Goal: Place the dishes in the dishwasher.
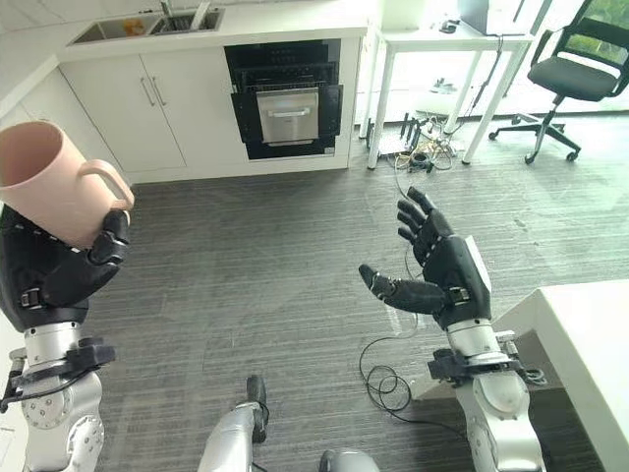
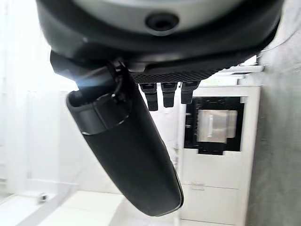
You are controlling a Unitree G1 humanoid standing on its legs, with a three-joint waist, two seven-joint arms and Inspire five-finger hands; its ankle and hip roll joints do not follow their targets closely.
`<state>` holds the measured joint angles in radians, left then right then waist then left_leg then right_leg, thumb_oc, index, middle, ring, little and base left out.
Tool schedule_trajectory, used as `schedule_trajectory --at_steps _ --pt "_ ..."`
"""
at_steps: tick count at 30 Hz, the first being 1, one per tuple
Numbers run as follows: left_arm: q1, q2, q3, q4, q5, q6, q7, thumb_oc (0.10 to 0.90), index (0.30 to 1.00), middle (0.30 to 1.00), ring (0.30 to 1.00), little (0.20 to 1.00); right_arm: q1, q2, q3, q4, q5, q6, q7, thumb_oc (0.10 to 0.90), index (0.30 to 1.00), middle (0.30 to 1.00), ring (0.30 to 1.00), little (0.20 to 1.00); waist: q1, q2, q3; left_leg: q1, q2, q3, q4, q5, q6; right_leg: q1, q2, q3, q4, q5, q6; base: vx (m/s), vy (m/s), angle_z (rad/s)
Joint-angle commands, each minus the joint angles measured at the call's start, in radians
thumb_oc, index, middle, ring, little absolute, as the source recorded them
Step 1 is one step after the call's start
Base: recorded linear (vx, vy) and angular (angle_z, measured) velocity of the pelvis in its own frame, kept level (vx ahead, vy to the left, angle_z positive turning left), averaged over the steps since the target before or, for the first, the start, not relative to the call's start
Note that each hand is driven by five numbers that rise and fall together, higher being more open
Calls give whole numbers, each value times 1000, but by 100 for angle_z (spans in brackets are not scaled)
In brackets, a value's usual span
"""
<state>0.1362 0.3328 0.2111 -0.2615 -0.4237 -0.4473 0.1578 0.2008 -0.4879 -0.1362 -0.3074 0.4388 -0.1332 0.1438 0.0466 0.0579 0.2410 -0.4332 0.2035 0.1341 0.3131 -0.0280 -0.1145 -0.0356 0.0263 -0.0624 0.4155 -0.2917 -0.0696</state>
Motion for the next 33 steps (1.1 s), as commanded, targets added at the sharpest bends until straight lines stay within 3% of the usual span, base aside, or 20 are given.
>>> schedule_trajectory --at_steps 1,3,6,8,9,10,12,13,14,16,17,18,19,21,25,28,29,30,32,33 --pt "-38 72 41 -104 51 -110 19 400 300 300 300 300 -113 -8 -53 -123 100 -107 46 800 900 900 900 900 -6 -28 -108 49 -1 35 -13 76 -15 147 -10 -1 -115 -11 137 356 158 -29" --pt "-40 84 48 -106 39 -102 17 400 300 300 300 300 -116 -5 -51 -133 104 -101 51 800 900 900 900 900 7 -36 -126 61 -19 33 -13 57 3 175 -35 -3 -115 -15 156 419 188 -13" --pt "-69 102 55 -112 27 -79 -28 400 300 300 300 300 -151 23 -28 -144 81 -81 -14 800 900 900 900 900 40 -75 -165 89 -89 15 -13 16 60 214 -121 -37 -115 105 222 380 174 7" --pt "-84 103 51 -114 23 -65 -54 400 300 300 300 300 -160 45 -19 -146 60 -75 -40 800 900 900 900 900 44 -92 -177 105 -131 5 -13 0 87 242 -156 -67 -115 258 257 280 160 31" --pt "-95 108 50 -111 16 -55 -71 400 300 300 300 300 -162 66 -12 -145 47 -74 -46 800 900 900 900 900 41 -90 -184 126 -156 -16 -13 -12 100 259 -165 -93 -109 397 277 417 267 41" --pt "-106 112 48 -108 25 -41 -78 400 300 300 300 300 -164 89 -2 -145 38 -69 -38 800 900 900 900 900 32 -63 -178 164 -171 -56 -13 -32 113 206 -170 -96 73 472 285 437 291 47" --pt "-109 106 42 -102 44 -38 -71 400 300 300 300 300 -171 109 15 -145 21 -53 -26 800 900 900 900 900 4 -29 -153 227 -177 -87 -13 -59 125 37 -154 -69 251 486 265 271 194 59" --pt "-110 102 39 -97 59 -39 -57 400 300 300 300 300 -176 112 29 -135 14 -50 -18 800 900 900 900 900 -6 -20 -140 252 -179 -91 -13 -70 128 -45 -158 -80 261 447 242 225 46 47" --pt "-107 105 47 -95 53 -36 -56 400 300 300 300 300 -174 101 30 -127 25 -54 -11 800 900 900 900 900 -13 -29 -136 260 -186 -90 -13 -72 125 -76 -153 -98 200 397 224 292 -76 20" --pt "-117 114 59 -99 35 -21 -59 400 300 300 300 300 -163 83 15 -128 60 -68 2 800 900 900 900 900 -25 -63 -123 295 -193 -82 -13 -108 114 -114 -183 -180 -103 373 217 347 -214 8" --pt "-119 117 62 -96 33 -18 -64 400 300 300 300 300 -160 81 10 -126 70 -73 8 800 900 900 900 900 -33 -65 -114 310 -188 -87 -13 -120 110 -111 -187 -197 -115 359 215 339 -281 11" --pt "-120 118 63 -98 42 -17 -65 400 300 300 300 300 -155 72 2 -127 84 -82 11 800 900 900 900 900 -51 -92 -96 347 -204 -88 -13 -153 101 -203 -223 -186 -115 314 228 243 -218 17" --pt "-120 117 63 -101 49 -15 -62 400 300 300 300 300 -153 71 -1 -128 90 -83 13 800 900 900 900 900 -57 -97 -94 356 -208 -91 -13 -162 100 -224 -227 -177 -115 310 234 363 -286 31" --pt "-111 116 48 -115 70 -5 -43 400 300 300 300 300 -138 66 -11 -141 109 -86 27 800 900 900 900 900 -87 -99 -88 397 -219 -121 -13 -193 102 -330 -239 -112 -115 315 249 412 -228 71" --pt "-79 115 50 -134 83 -6 -29 400 300 300 300 300 -137 57 -1 -167 116 -83 43 800 900 900 900 900 -80 -111 -113 447 -214 -109 -13 -243 93 -324 -277 -170 -115 353 264 352 -252 64" --pt "-74 116 48 -137 97 -4 -9 400 300 300 300 300 -165 44 10 -160 116 -66 19 800 900 900 900 900 -79 -112 -158 500 -201 -114 -13 -274 81 -289 -255 -177 -115 346 246 366 -278 -21" --pt "-73 115 45 -133 93 -7 -4 400 300 300 300 300 -171 38 7 -156 122 -63 26 800 900 900 900 900 -82 -106 -170 522 -192 -114 -13 -262 68 -282 -243 -184 -115 338 233 398 -244 -58" --pt "-75 112 39 -128 85 -8 -8 400 300 300 300 300 -171 29 2 -154 121 -63 31 800 900 900 900 900 -85 -89 -179 540 -167 -105 -13 -203 48 -269 -217 -192 -115 319 212 298 -173 -51" --pt "-80 107 27 -118 95 -7 -5 400 300 300 300 300 -173 14 -2 -138 115 -59 33 800 900 900 900 900 -82 -76 -183 561 -133 -69 -13 -25 9 -234 -186 -204 -115 282 180 314 -196 -41" --pt "-76 102 27 -115 98 -7 -3 400 300 300 300 300 -176 5 -8 -131 123 -55 40 800 900 900 900 900 -78 -81 -182 579 -125 -50 -13 57 -7 -214 -181 -203 -115 266 167 350 -239 -70"
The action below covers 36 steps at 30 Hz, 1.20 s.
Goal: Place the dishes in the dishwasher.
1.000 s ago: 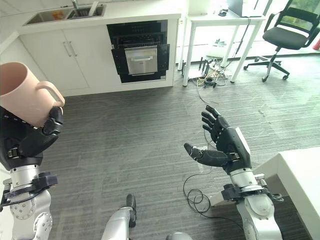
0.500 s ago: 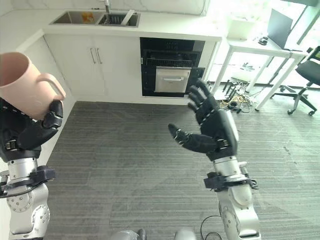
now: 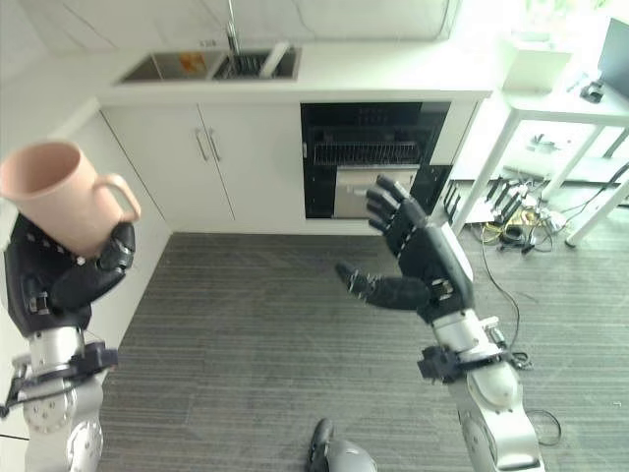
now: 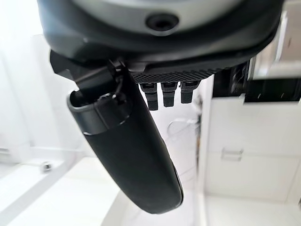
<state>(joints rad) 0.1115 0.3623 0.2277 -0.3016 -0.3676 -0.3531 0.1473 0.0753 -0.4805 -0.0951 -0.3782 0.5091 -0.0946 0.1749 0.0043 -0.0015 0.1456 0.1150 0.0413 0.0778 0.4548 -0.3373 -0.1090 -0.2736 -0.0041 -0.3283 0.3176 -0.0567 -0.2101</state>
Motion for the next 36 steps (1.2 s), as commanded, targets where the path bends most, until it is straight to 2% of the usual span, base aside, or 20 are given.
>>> schedule_trajectory --at_steps 1,2,3,4,6,8,9,10,12,13,16,19,22,23,25,30,32,33,34,36 --pt "-46 66 10 -71 45 -102 9 400 300 300 300 300 -50 -6 -53 -51 58 -95 22 800 900 900 900 900 -29 -34 -79 31 36 22 -138 444 -31 51 -145 77 -18 12 291 389 -308 -64" --pt "-34 56 12 -64 48 -108 6 400 300 300 300 300 -47 -8 -58 -40 52 -99 38 800 900 900 900 900 -16 -56 -53 -53 31 43 12 493 -45 104 -137 103 -18 -16 262 315 -278 -52" --pt "-32 54 11 -60 48 -110 1 400 300 300 300 300 -47 -7 -60 -35 47 -103 40 800 900 900 900 900 -10 -61 -42 -99 36 48 63 490 -44 120 -134 107 -18 -22 254 295 -252 -52" --pt "-29 52 11 -52 46 -114 -13 400 300 300 300 300 -46 -9 -65 -34 46 -103 30 800 900 900 900 900 4 -71 -25 -171 32 58 91 474 -31 153 -131 115 -18 -33 251 235 -111 -69" --pt "-17 48 17 -47 33 -120 -34 400 300 300 300 300 -49 -10 -66 -32 55 -102 15 800 900 900 900 900 20 -64 -11 -216 15 77 4 421 0 179 -109 135 -18 -59 262 313 0 -54" --pt "4 50 22 -47 34 -129 -35 400 300 300 300 300 -55 -1 -54 -33 54 -94 13 800 900 900 900 900 30 -37 -6 -251 19 106 -155 401 12 196 -65 177 -18 -90 279 372 174 -39" --pt "13 55 22 -47 35 -133 -33 400 300 300 300 300 -51 7 -44 -36 41 -92 13 800 900 900 900 900 37 -4 -7 -333 51 92 -155 343 10 207 -27 199 -18 -108 289 357 203 -49" --pt "14 57 18 -48 37 -134 -30 400 300 300 300 300 -50 9 -39 -39 35 -90 10 800 900 900 900 900 38 5 -7 -361 61 84 -155 334 7 212 -18 205 -18 -113 291 418 196 -47" --pt "5 55 -9 -54 47 -153 -27 400 300 300 300 300 -31 5 -27 -61 2 -100 -21 800 900 900 900 900 52 26 -19 -497 83 44 -155 398 -28 257 24 242 -18 -154 280 503 174 -69" --pt "1 58 -12 -51 47 -155 -25 400 300 300 300 300 -35 -5 -28 -60 9 -100 -26 800 900 900 900 900 51 24 -22 -498 85 51 -155 384 -23 256 23 241 -18 -157 280 542 219 -82" --pt "-38 73 -24 -36 68 -156 8 400 300 300 300 300 -44 -30 -48 -52 50 -99 -11 800 900 900 900 900 46 18 -38 -469 62 43 -155 343 2 288 -3 258 -18 -171 298 390 197 -57" --pt "-68 78 -19 -54 66 -123 -18 400 300 300 300 300 -21 -17 -78 -77 59 -87 -7 800 900 900 900 900 43 -7 -65 -423 34 56 -155 301 48 332 -53 241 -18 -158 328 317 161 -30" --pt "-99 88 -31 -49 68 -105 -26 400 300 300 300 300 -37 18 -71 -73 50 -99 -2 800 900 900 900 900 47 -33 -77 -394 -11 40 -155 282 81 373 -93 177 -18 -6 377 295 126 24" --pt "-108 92 -35 -42 71 -103 -24 400 300 300 300 300 -48 30 -62 -69 37 -97 -9 800 900 900 900 900 48 -30 -78 -377 -20 24 -155 277 88 396 -91 147 -18 102 399 332 168 20" --pt "-123 89 -44 -35 85 -97 -13 400 300 300 300 300 -69 52 -43 -59 17 -72 1 800 900 900 900 900 35 -12 -54 -322 -12 1 -155 253 97 320 -99 126 85 175 403 235 129 3" --pt "-156 95 -46 -36 96 -85 -6 400 300 300 300 300 -63 50 -41 -45 50 -69 -8 800 900 900 900 900 24 -35 -27 -271 17 -5 -155 220 76 236 -195 86 -18 90 380 159 -157 15" --pt "-164 95 -62 -41 108 -79 5 400 300 300 300 300 -54 50 -44 -45 75 -64 -17 800 900 900 900 900 8 -55 -16 -249 26 -13 -155 185 62 137 -282 143 -18 69 400 261 -370 35" --pt "-159 95 -71 -49 119 -74 18 400 300 300 300 300 -56 57 -34 -48 60 -50 -18 800 900 900 900 900 0 -61 -14 -229 39 -21 -155 159 49 65 -337 183 -18 107 425 328 -433 19" --pt "-150 100 -74 -57 123 -68 32 400 300 300 300 300 -61 62 -18 -60 48 -34 -1 800 900 900 900 900 -5 -57 -11 -210 56 -32 -155 141 42 -1 -364 222 -18 123 439 370 -475 13" --pt "-141 105 -72 -65 121 -53 32 400 300 300 300 300 -59 62 -5 -77 50 -20 17 800 900 900 900 900 -15 -56 -7 -184 71 -50 -155 115 43 -62 -363 276 -18 123 445 333 -398 23"
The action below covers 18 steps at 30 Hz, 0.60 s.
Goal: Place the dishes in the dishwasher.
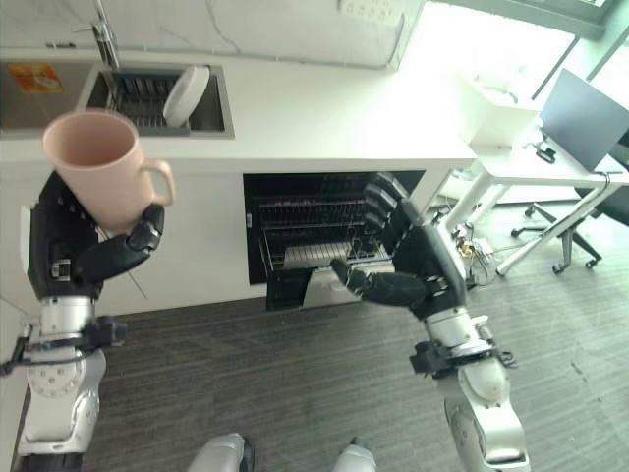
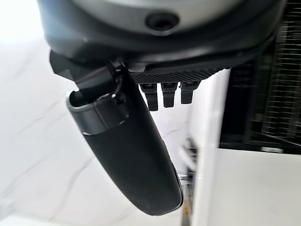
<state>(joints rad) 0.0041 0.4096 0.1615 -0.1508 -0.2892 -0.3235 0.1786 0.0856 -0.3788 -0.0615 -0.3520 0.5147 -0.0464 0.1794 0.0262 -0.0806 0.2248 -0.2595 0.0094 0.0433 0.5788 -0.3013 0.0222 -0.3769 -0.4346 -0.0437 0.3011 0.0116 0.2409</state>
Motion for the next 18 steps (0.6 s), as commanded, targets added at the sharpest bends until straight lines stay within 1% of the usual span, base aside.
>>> schedule_trajectory --at_steps 1,2,3,4,6,8,9,10,11,12,13,14,15,16,18 --pt "-30 59 -4 -221 43 -75 -5 400 300 300 300 300 -63 -42 -37 -112 52 -64 11 800 900 900 900 900 -39 21 -86 198 104 -27 -279 69 -87 33 75 14 -1 56 -5 338 -422 26" --pt "-29 63 -4 -225 38 -69 -17 400 300 300 300 300 -56 -44 -38 -117 62 -64 8 800 900 900 900 900 -41 17 -87 204 106 -50 -279 56 -87 37 86 44 -1 62 -7 416 -564 44" --pt "-29 69 -5 -231 27 -62 -35 400 300 300 300 300 -41 -45 -44 -127 74 -68 7 800 900 900 900 900 -39 10 -90 212 113 -88 -279 47 -95 61 97 62 -1 63 -5 396 -575 57" --pt "-25 68 -4 -238 29 -58 -42 400 300 300 300 300 -37 -48 -51 -129 81 -65 11 800 900 900 900 900 -38 8 -92 221 127 -101 -279 48 -105 77 97 52 -1 55 -1 361 -580 81" --pt "-21 68 -2 -252 43 -51 -28 400 300 300 300 300 -53 -70 -53 -138 107 -39 6 800 900 900 900 900 -29 8 -100 237 173 -120 -279 58 -137 97 104 18 -1 15 11 253 -486 83" --pt "-17 71 -6 -248 41 -51 -5 400 300 300 300 300 -74 -88 -45 -133 108 -10 -4 800 900 900 900 900 -30 13 -111 256 204 -132 -279 69 -160 93 125 4 -1 -3 6 250 -497 32" --pt "2 70 -4 -246 32 -59 9 400 300 300 300 300 -85 -102 -30 -126 105 -5 -1 800 900 900 900 900 -31 23 -123 274 235 -126 -279 129 -179 98 155 -12 -1 -17 -18 257 -472 16" --pt "13 67 -5 -245 24 -60 6 400 300 300 300 300 -81 -102 -26 -121 98 -12 4 800 900 900 900 900 -29 33 -127 266 254 -121 -279 202 -184 114 179 -25 -1 -31 -34 253 -454 18" --pt "23 62 -8 -245 25 -60 0 400 300 300 300 300 -75 -100 -26 -117 92 -17 9 800 900 900 900 900 -27 39 -129 254 269 -113 -279 263 -186 132 198 -37 -1 -43 -47 222 -429 1" --pt "33 58 -20 -246 35 -67 -8 400 300 300 300 300 -63 -105 -30 -115 102 -23 7 800 900 900 900 900 -31 39 -128 233 303 -68 -279 347 -183 165 225 -52 -1 -70 -72 214 -450 2" --pt "32 56 -29 -241 37 -72 -12 400 300 300 300 300 -56 -106 -35 -110 105 -28 7 800 900 900 900 900 -39 38 -126 228 325 -20 -279 377 -184 180 232 -70 -1 -83 -87 214 -457 22" --pt "26 54 -40 -235 34 -75 -15 400 300 300 300 300 -47 -106 -39 -105 96 -32 4 800 900 900 900 900 -48 36 -125 228 340 35 -279 396 -184 194 235 -90 -1 -93 -99 158 -338 32" --pt "20 53 -50 -227 29 -80 -14 400 300 300 300 300 -44 -109 -43 -94 88 -36 4 800 900 900 900 900 -56 35 -122 236 338 81 -279 388 -180 202 234 -108 -1 -97 -105 145 -306 47" --pt "15 53 -58 -217 25 -86 -12 400 300 300 300 300 -42 -116 -45 -84 91 -41 4 800 900 900 900 900 -57 34 -119 243 315 106 -279 390 -175 214 236 -119 -1 -104 -113 132 -297 50" --pt "16 39 -63 -209 19 -97 -24 400 300 300 300 300 -45 -124 -44 -69 92 -46 -5 800 900 900 900 900 -38 39 -96 206 207 106 -279 350 -147 238 255 -121 -1 -121 -121 149 -258 52"
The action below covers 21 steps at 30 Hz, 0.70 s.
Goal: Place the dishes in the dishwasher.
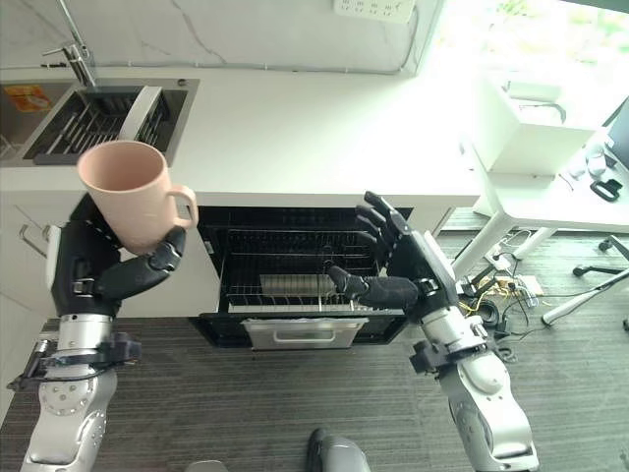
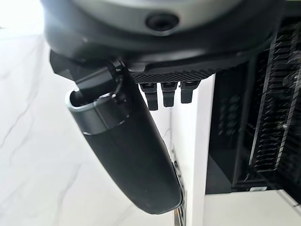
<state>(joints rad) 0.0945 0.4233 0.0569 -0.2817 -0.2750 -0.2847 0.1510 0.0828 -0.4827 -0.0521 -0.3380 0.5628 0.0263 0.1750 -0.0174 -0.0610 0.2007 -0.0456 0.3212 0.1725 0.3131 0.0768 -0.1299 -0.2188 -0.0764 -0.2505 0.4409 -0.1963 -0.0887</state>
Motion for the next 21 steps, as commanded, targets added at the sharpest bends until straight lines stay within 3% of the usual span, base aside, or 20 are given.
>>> schedule_trajectory --at_steps 1,4,5,7,11,17,18,19,20,21 --pt "-70 20 39 -81 4 -137 -11 400 300 300 300 300 -46 -17 -46 -73 43 -121 -10 800 900 900 900 900 18 28 -59 -51 -139 2 -13 -31 10 103 -85 81 -141 73 206 150 -144 18" --pt "-58 7 33 -92 -18 -137 -49 400 300 300 300 300 -48 3 -26 -76 22 -125 -37 800 900 900 900 900 33 52 -39 -135 -156 41 -13 -70 18 136 -53 71 -141 50 207 145 -34 1" --pt "-55 5 27 -89 -8 -147 -40 400 300 300 300 300 -38 14 -11 -84 2 -133 -42 800 900 900 900 900 42 69 -34 -195 -152 34 -13 -79 14 154 -36 67 -141 39 210 164 58 11" --pt "-51 6 24 -88 -6 -158 -29 400 300 300 300 300 -22 15 -2 -94 -2 -143 -48 800 900 900 900 900 53 74 -37 -230 -152 -5 -13 -56 5 170 -20 74 -141 23 205 152 72 6" --pt "-49 13 31 -83 -1 -160 -9 400 300 300 300 300 -20 2 -3 -89 19 -146 -38 800 900 900 900 900 62 67 -60 -230 -161 -15 -13 -107 14 189 -38 62 -141 11 218 126 143 -33" --pt "-112 24 19 -65 -6 -145 -37 400 300 300 300 300 -28 36 -5 -92 26 -140 -60 800 900 900 900 900 80 30 -91 -211 -201 -25 -13 -151 60 243 -94 16 -141 12 250 122 155 -2" --pt "-117 25 19 -64 -9 -143 -42 400 300 300 300 300 -32 41 -4 -90 27 -140 -63 800 900 900 900 900 82 25 -90 -210 -206 -23 -13 -153 65 255 -99 4 -141 26 255 180 177 26" --pt "-121 32 18 -57 0 -151 -54 400 300 300 300 300 -47 67 15 -85 25 -145 -62 800 900 900 900 900 82 17 -81 -191 -224 -39 -13 -162 88 284 -106 -38 -141 201 293 155 134 22" --pt "-125 35 16 -54 10 -157 -54 400 300 300 300 300 -52 76 25 -84 18 -149 -56 800 900 900 900 900 72 28 -69 -176 -224 -63 -13 -169 94 269 -95 -24 -141 258 295 156 99 19" --pt "-132 38 18 -50 12 -158 -57 400 300 300 300 300 -55 82 32 -80 14 -155 -48 800 900 900 900 900 64 35 -58 -160 -221 -76 -13 -174 93 244 -96 -19 -140 273 288 68 -48 11"
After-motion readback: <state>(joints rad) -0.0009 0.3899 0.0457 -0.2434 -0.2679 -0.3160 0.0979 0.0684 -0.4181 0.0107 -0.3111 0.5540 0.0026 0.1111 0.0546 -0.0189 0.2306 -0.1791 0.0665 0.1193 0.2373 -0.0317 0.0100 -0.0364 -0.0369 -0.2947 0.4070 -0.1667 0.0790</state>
